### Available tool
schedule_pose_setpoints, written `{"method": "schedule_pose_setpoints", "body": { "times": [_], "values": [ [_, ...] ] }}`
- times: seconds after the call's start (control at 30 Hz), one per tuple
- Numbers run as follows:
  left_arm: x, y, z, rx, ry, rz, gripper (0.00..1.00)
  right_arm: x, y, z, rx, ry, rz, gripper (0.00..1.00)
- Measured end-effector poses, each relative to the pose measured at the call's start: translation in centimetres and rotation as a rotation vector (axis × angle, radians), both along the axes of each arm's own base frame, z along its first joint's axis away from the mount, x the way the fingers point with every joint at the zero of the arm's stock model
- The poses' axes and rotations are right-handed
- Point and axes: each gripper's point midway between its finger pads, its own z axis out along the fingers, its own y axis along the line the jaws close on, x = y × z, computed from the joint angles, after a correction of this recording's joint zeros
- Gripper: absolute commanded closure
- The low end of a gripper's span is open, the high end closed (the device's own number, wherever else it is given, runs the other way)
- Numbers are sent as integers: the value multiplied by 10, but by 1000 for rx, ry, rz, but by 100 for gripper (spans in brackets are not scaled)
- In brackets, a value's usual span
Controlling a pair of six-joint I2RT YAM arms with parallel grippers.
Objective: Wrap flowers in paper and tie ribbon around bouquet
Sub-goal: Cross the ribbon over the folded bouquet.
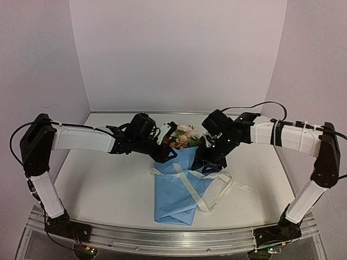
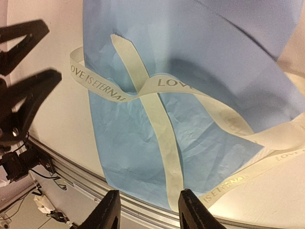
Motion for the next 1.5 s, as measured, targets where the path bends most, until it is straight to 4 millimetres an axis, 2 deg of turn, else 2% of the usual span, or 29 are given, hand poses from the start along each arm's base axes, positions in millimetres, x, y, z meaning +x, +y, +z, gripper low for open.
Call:
{"method": "schedule_pose_setpoints", "body": {
  "times": [0.07,0.17,0.27,0.37,0.47,0.57,0.77,1.0,1.2,1.5],
  "values": [
    [16,-8,11,-35,65,101,46,1,-10,9,-27,-58,20,55],
    [38,-22,18,-78,166,244,43,6,-23,11,-75,-118,35,53],
    [51,-20,6,-59,290,411,39,7,-43,1,-136,-140,26,52],
    [55,-12,-13,-15,366,559,37,6,-72,-8,-213,-162,0,51],
    [45,0,-32,43,422,673,36,6,-92,-5,-251,-195,-25,51],
    [33,2,-42,76,449,740,35,6,-105,2,-261,-238,-38,49],
    [18,-18,-48,91,463,792,34,-2,-127,3,-289,-286,-49,48],
    [2,-25,-61,119,496,832,36,-11,-143,1,-299,-306,-59,47],
    [2,-31,-71,139,497,862,45,-18,-150,0,-296,-318,-63,47],
    [4,-23,-93,192,474,917,86,-23,-156,-3,-294,-324,-66,50]
  ]
}}
